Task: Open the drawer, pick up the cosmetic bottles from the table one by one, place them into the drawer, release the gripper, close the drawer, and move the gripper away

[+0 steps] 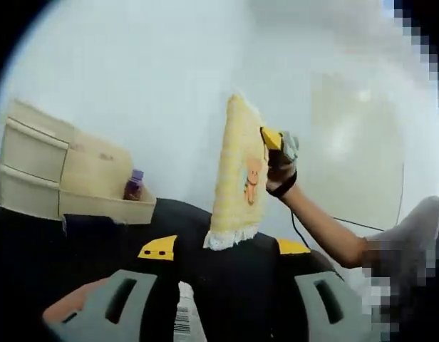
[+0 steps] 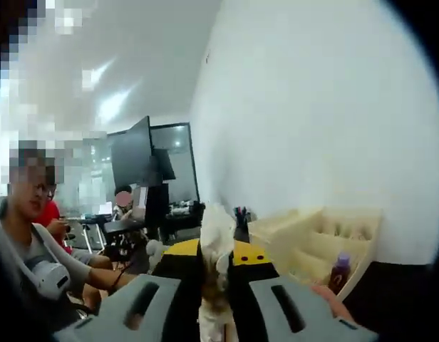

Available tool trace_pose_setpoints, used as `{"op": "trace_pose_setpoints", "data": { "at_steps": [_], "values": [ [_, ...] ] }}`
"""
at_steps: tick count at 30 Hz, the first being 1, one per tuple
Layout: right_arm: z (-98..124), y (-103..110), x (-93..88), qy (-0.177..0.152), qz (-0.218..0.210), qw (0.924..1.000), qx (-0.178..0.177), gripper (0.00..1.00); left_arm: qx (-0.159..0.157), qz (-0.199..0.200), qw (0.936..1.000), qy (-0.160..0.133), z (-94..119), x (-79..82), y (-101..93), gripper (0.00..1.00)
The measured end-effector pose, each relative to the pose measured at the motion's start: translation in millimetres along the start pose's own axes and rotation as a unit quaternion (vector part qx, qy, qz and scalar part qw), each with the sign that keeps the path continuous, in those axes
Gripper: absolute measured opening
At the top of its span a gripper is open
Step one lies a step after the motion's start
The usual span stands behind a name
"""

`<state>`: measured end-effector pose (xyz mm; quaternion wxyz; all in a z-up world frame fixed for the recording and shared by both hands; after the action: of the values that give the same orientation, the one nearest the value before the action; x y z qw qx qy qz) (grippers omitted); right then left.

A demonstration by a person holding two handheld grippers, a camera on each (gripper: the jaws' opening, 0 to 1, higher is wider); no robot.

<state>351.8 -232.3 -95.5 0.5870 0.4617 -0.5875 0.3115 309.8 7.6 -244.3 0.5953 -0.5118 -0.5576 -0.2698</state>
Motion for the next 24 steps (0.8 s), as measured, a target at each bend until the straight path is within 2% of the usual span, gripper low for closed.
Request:
{"op": "trace_pose_setpoints", "data": {
  "at_steps": [3,6,9,17,24],
  "values": [
    [-9,-4,4.6,-0.017,-0.009,0.9998,0.003,0.10,0.018,0.005,0.9997,-0.015,7,3.5,8.0,0.47],
    [-20,-9,9.8,-0.033,-0.014,0.9994,0.003,0.10,0.030,0.009,0.9994,-0.017,9,2.4,13.4,0.47],
    [-33,-17,16.3,-0.048,-0.018,0.9986,0.007,0.10,0.063,0.011,0.9980,-0.002,8,-0.8,20.8,0.41],
    [-59,-51,36.3,-0.062,-0.023,0.9977,0.009,0.10,0.051,0.008,0.9986,0.004,2,-1.8,19.9,0.40],
    [-86,-62,35.9,-0.046,-0.028,0.9985,-0.003,0.10,0.041,-0.003,0.9989,0.023,-3,-4.7,14.5,0.40]
  ]
}}
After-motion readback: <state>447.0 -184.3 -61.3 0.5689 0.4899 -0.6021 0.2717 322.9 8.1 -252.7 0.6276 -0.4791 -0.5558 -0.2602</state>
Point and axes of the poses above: the point that each gripper's makers call its tool centre point, and the gripper's own axes: z roughly backward along the fingers, y roughly to its left, x roughly out of its top, the point moved 9 cm from there along z, roughly backward along the fingers, and after that the axes turned 9 degrees about -x, right-handed, at the moved point
